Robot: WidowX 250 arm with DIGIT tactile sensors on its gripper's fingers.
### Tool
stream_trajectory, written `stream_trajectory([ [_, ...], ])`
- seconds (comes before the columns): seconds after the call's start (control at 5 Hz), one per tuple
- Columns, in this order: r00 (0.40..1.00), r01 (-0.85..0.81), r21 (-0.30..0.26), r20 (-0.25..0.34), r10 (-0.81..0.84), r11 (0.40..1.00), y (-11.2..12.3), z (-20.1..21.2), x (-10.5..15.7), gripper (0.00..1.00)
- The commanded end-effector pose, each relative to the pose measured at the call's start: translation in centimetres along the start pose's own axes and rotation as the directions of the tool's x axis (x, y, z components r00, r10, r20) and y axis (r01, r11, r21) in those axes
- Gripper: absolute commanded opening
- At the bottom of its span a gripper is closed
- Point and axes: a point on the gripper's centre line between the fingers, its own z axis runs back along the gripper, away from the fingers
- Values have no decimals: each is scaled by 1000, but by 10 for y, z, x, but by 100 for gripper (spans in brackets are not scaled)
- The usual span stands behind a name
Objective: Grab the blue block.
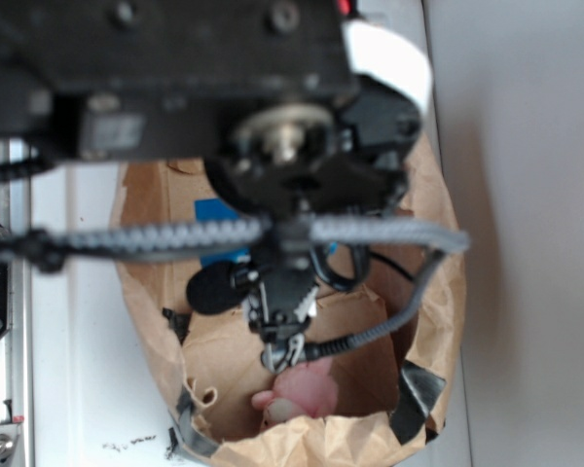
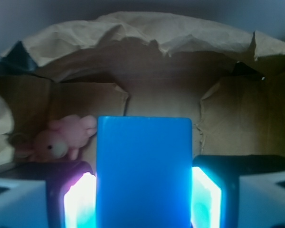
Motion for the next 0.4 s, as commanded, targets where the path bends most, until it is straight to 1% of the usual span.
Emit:
stream_trajectory([
  [0.0,996,-32,-2,83,32,999,10,21,-1,0],
  [0.2,996,-27,-2,84,27,1000,8,21,-1,0],
])
